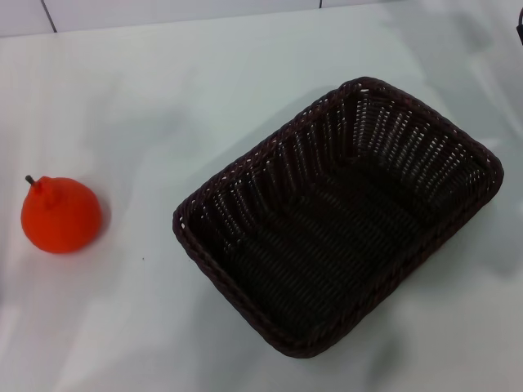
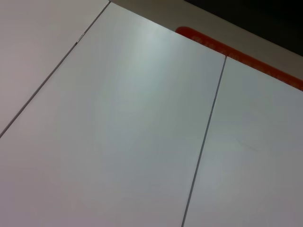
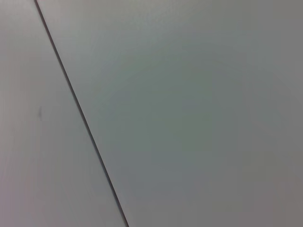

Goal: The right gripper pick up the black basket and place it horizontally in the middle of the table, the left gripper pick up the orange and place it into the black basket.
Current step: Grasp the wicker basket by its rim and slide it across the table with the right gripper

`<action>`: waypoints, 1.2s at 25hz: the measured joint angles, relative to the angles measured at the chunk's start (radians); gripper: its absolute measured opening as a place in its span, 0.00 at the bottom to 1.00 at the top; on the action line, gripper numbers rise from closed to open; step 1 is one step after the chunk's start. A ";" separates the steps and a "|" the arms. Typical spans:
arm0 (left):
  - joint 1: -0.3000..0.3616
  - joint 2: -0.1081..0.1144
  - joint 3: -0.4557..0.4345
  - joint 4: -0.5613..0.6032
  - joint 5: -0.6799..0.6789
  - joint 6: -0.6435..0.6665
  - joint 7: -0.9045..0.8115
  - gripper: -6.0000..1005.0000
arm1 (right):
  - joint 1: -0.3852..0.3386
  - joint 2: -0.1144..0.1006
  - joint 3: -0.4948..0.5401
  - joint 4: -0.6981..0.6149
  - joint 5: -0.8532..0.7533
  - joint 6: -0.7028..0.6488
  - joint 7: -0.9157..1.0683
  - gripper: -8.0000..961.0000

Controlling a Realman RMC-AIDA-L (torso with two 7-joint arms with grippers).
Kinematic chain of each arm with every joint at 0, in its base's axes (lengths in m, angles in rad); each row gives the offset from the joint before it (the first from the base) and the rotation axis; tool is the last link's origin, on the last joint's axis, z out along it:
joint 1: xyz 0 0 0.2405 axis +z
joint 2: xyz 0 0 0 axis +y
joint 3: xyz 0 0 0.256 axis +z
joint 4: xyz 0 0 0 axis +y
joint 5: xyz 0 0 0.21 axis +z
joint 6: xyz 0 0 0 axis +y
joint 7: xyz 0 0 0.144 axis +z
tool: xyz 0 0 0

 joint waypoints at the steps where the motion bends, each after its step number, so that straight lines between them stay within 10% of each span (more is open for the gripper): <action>1: 0.000 0.000 0.000 0.000 0.000 0.000 0.000 0.94 | 0.000 0.000 0.000 0.000 0.000 0.000 0.000 0.79; 15: -0.003 0.000 0.000 0.002 0.000 0.000 0.000 0.94 | -0.013 -0.018 -0.105 -0.040 -0.009 -0.008 0.136 0.75; 26: -0.006 0.001 -0.001 0.002 0.000 0.009 0.000 0.94 | -0.015 -0.184 -0.477 -0.480 -0.671 0.112 1.065 0.71; 30: -0.007 0.002 -0.003 0.001 0.000 0.009 0.000 0.94 | 0.033 -0.205 -0.467 -0.628 -0.957 0.294 1.249 0.70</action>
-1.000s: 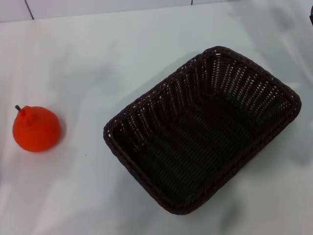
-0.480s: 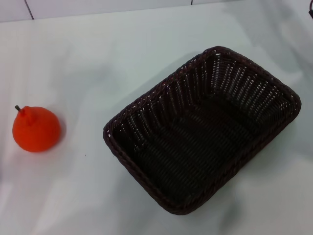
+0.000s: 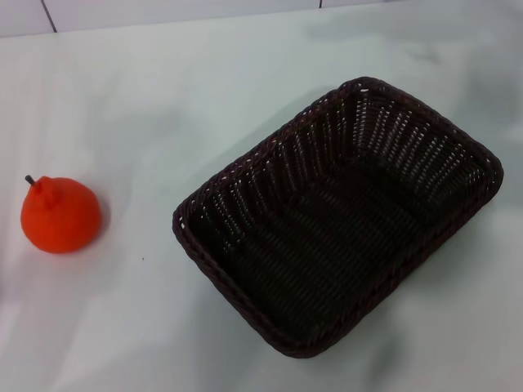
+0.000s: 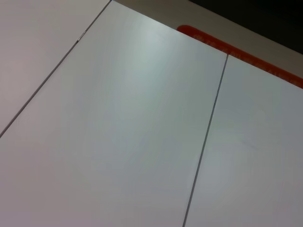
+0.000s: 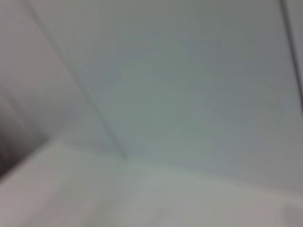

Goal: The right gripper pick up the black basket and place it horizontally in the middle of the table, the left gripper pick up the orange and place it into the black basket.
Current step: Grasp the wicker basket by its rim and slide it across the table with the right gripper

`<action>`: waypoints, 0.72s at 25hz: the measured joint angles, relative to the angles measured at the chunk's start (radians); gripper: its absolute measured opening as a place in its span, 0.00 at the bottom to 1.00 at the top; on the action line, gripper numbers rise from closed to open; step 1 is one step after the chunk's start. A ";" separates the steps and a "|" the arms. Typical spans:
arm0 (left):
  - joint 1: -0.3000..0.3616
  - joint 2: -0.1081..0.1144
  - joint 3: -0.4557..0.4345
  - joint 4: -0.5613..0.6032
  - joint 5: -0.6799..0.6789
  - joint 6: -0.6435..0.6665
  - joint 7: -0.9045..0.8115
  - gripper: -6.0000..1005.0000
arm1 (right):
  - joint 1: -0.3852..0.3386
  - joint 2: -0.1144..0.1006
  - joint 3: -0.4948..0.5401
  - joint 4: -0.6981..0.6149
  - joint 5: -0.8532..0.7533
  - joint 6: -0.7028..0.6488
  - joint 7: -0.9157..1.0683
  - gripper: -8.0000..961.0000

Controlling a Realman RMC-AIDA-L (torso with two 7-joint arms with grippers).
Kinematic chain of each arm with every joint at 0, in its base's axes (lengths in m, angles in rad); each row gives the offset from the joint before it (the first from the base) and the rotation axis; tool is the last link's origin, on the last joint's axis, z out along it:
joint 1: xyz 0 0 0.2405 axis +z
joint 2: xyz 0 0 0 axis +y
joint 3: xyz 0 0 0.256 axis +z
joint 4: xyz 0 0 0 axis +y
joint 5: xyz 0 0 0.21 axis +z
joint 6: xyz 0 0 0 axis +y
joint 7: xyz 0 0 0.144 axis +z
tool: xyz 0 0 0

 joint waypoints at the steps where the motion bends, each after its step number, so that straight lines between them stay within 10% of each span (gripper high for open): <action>1: 0.000 0.001 -0.002 -0.001 0.000 0.000 0.000 0.94 | 0.015 -0.003 0.000 -0.033 -0.061 0.042 0.032 0.69; 18: -0.016 0.002 -0.013 -0.002 0.000 0.041 0.008 0.94 | 0.151 0.072 -0.052 -0.009 -0.580 0.192 0.116 0.64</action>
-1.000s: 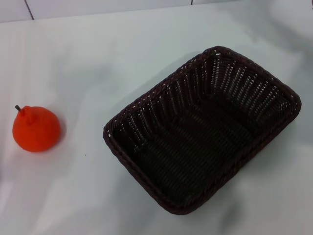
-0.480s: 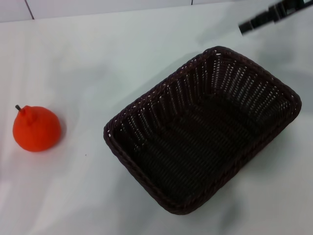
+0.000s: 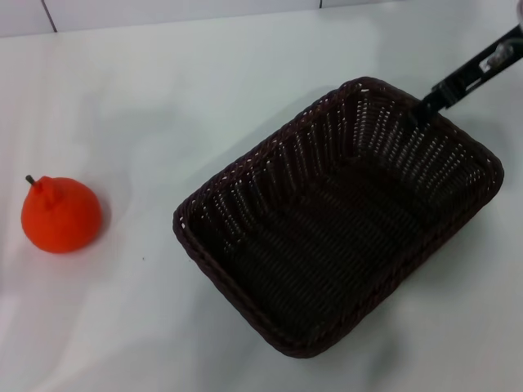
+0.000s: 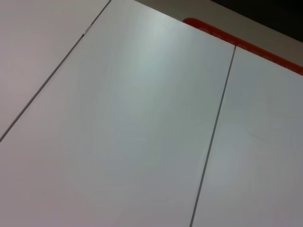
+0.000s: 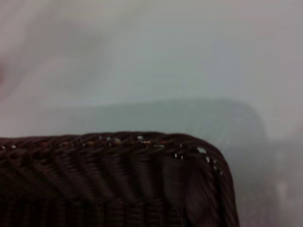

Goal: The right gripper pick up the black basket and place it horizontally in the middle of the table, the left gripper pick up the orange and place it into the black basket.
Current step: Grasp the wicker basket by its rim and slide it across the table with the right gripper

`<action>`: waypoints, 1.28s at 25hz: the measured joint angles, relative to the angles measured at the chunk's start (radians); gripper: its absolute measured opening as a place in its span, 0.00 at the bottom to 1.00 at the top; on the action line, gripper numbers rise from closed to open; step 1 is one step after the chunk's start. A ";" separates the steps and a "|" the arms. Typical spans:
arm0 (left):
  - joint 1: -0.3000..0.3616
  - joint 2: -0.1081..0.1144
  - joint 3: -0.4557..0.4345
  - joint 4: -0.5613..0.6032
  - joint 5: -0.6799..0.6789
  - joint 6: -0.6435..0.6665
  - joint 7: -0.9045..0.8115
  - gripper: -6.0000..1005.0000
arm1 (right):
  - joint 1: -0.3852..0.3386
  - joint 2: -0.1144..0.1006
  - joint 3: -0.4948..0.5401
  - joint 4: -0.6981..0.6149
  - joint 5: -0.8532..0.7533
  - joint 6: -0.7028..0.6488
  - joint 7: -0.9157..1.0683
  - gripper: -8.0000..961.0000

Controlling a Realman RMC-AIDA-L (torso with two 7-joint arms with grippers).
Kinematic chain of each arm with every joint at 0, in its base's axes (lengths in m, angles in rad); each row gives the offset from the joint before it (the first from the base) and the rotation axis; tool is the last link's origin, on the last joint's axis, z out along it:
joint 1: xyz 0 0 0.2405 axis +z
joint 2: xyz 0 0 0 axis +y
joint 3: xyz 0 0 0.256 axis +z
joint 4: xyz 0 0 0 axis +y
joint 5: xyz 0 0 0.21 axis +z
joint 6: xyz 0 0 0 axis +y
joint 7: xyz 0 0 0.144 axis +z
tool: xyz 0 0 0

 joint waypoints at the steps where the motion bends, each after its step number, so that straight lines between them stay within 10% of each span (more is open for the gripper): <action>1: -0.001 0.000 0.000 0.000 0.000 0.000 0.000 0.94 | 0.000 0.000 -0.005 0.010 -0.001 -0.006 -0.001 0.64; 25: -0.013 0.000 0.000 0.000 0.000 0.013 -0.003 0.94 | -0.009 -0.019 0.012 0.063 0.008 0.020 -0.030 0.22; 32: -0.021 0.000 0.000 -0.004 0.000 0.013 -0.004 0.94 | -0.011 -0.063 0.072 0.146 0.145 0.090 -0.055 0.21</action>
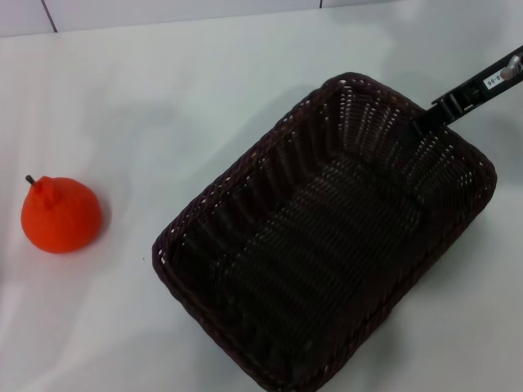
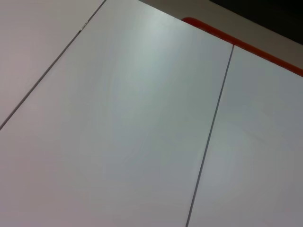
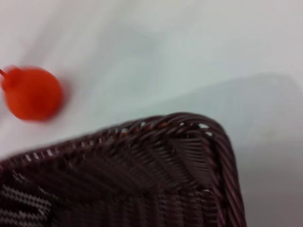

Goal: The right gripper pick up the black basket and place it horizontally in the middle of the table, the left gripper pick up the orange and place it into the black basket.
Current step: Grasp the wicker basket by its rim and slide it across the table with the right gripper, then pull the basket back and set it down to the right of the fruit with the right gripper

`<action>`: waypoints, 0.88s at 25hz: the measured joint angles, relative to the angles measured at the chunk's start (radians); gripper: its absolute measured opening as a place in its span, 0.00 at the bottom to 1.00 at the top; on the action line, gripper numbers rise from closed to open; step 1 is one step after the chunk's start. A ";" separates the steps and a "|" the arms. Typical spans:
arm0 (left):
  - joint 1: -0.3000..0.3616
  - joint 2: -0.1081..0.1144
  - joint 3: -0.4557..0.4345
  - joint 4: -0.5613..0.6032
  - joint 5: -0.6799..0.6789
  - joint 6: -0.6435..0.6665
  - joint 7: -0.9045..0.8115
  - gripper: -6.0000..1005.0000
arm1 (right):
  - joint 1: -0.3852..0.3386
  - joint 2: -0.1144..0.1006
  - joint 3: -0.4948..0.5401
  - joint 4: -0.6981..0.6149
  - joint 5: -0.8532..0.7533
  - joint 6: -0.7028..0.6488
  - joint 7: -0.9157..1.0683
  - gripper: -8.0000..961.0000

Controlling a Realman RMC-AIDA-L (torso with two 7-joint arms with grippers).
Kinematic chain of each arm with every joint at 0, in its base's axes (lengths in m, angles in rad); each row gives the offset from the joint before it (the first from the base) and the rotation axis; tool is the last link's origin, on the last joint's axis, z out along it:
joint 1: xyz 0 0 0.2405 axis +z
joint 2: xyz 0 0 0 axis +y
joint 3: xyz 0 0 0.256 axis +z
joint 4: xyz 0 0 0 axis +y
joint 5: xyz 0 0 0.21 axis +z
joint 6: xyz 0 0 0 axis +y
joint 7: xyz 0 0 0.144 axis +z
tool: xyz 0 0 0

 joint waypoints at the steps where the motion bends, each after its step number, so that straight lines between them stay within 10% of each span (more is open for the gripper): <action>1: -0.001 0.000 0.000 -0.001 0.000 0.000 0.000 0.94 | -0.003 -0.007 0.006 0.011 0.025 0.003 -0.001 0.21; 12: -0.017 0.002 -0.002 -0.013 0.000 0.036 0.001 0.94 | -0.059 -0.055 0.272 0.159 0.116 -0.022 -0.020 0.21; 22: -0.033 0.002 -0.001 -0.014 0.000 0.053 0.004 0.93 | -0.124 -0.060 0.315 0.277 0.234 -0.092 -0.005 0.21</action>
